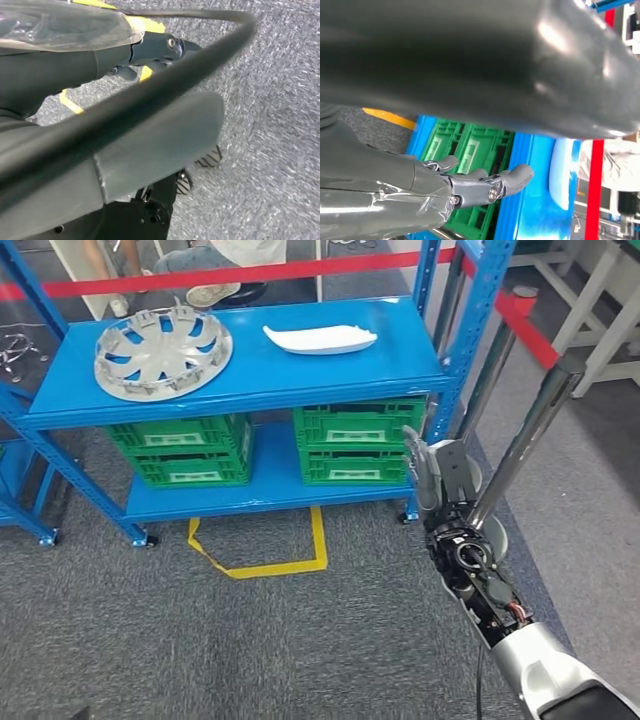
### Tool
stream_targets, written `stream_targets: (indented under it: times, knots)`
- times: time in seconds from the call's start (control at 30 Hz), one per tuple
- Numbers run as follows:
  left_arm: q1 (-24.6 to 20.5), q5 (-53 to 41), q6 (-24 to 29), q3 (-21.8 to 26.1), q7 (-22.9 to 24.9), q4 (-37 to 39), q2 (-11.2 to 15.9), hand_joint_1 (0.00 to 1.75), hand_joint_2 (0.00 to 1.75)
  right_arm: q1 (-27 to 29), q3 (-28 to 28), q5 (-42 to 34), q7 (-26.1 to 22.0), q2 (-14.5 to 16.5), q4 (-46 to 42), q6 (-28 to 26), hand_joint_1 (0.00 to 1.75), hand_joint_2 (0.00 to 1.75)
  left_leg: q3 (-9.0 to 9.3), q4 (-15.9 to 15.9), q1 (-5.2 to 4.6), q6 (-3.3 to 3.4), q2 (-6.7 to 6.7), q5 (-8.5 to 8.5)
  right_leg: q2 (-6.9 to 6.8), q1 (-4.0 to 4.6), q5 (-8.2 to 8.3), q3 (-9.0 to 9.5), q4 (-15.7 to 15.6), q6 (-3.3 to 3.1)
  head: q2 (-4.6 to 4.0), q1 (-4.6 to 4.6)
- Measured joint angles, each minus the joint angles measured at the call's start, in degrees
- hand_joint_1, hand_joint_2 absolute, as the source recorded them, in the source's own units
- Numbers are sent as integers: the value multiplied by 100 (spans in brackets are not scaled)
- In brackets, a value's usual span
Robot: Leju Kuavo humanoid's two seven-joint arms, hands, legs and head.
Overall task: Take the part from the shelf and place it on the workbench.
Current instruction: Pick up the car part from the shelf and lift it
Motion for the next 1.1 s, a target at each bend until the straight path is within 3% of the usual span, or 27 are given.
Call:
stream_targets:
  times: [0.07,0.13,0.23,0.27,0.3,0.33,0.4,0.43,0.5,0.63,0.67,0.73,0.77,0.8,0.83,0.87,0.93,0.97,1.0,1.1]
  knots:
    - [-2,-1,0,0,1,1,-2,0,0,2,-1,0,2,-1,-2,1,0,0,21,-52,3,34,1,2,1,-2,-11,9,-32,57,0,12]
    - [3,-2,0,0,1,1,-3,0,0,0,-6,1,2,-6,-5,1,0,0,81,-114,30,90,9,6,-17,-1,-144,-65,155,106,0,60]
    - [7,-10,0,0,1,1,-5,0,0,22,-11,0,3,-24,-7,1,0,0,159,-144,29,160,17,-26,-37,-4,-613,-579,1249,140,0,167]
    - [7,-13,0,0,1,1,-6,0,0,46,-10,0,4,-28,-7,2,0,0,177,-143,25,170,15,-40,-38,-5,-686,-751,1561,146,0,187]
    - [9,-16,0,0,1,1,-8,0,0,69,-9,0,4,-31,-7,2,0,0,198,-142,23,173,11,-57,-38,-6,-651,-839,1677,148,0,210]
    - [12,-17,0,-1,1,1,-13,0,0,82,-9,0,4,-34,-7,3,0,0,228,-140,23,170,4,-76,-39,-7,-499,-809,1547,145,0,235]
    - [21,-17,0,-2,1,1,-22,0,0,80,-13,1,3,-44,-10,3,0,0,297,-138,24,145,-8,-124,-40,-6,-40,-490,773,117,0,298]
    - [20,-17,0,-2,1,1,-24,0,0,72,-14,1,4,-47,-13,3,0,0,318,-131,16,126,-11,-146,-39,6,115,-317,397,100,0,321]
    - [13,-17,0,-2,1,1,-23,0,0,64,-14,1,4,-51,-17,5,0,0,311,-121,2,76,-12,-160,-35,28,172,-128,27,62,0,333]
    - [10,-18,0,-3,0,1,-27,0,0,55,-22,0,1,-53,-42,14,0,0,258,7,8,-43,-3,-249,-26,15,168,-35,-94,-20,0,273]
    - [6,-19,0,-4,-1,1,-27,0,0,42,-28,1,2,-54,-51,21,0,0,138,253,11,-75,1,-371,-28,0,172,-7,-122,-48,0,247]
    - [1,-19,0,-4,-3,1,-25,0,0,36,-36,1,9,-55,-58,37,0,0,-304,1046,23,-123,7,-680,-34,-5,163,11,-136,-90,0,170]
    - [2,-18,0,-4,-3,1,-26,0,0,47,-35,1,19,-55,-60,48,0,0,-534,1412,29,-139,8,-776,-34,-4,154,15,-136,-100,0,139]
    - [7,-18,0,-4,-2,1,-27,0,0,61,-34,0,27,-55,-60,56,0,0,-677,1592,37,-148,8,-766,-34,-4,144,23,-136,-103,0,114]
    - [11,-17,2,-4,-2,1,-28,0,0,69,-35,0,35,-55,-60,63,0,0,-696,1526,45,-150,9,-639,-32,-5,129,38,-136,-102,0,91]
    - [13,-17,6,-4,-2,1,-25,0,0,72,-36,0,39,-55,-61,67,0,0,-591,1228,54,-145,10,-418,-29,-6,112,62,-136,-93,0,67]
    - [9,-15,17,-4,-2,1,-15,0,0,66,-39,0,40,-55,-63,70,0,0,-217,370,55,-118,16,3,-23,4,62,106,-131,-53,0,17]
    - [5,-11,23,-4,-2,1,-12,0,0,61,-40,0,40,-55,-64,73,0,0,-82,74,47,-93,17,101,-20,14,40,117,-130,-27,0,7]
    - [2,-6,27,-4,-2,1,-13,0,0,57,-41,1,40,-55,-64,80,0,0,-16,-75,32,-64,15,119,-19,23,21,122,-133,-1,0,9]
    - [0,5,42,-4,-2,1,-16,0,0,50,-39,7,34,-55,-65,108,0,0,33,-138,25,42,9,86,-24,18,-35,127,-128,85,0,59]
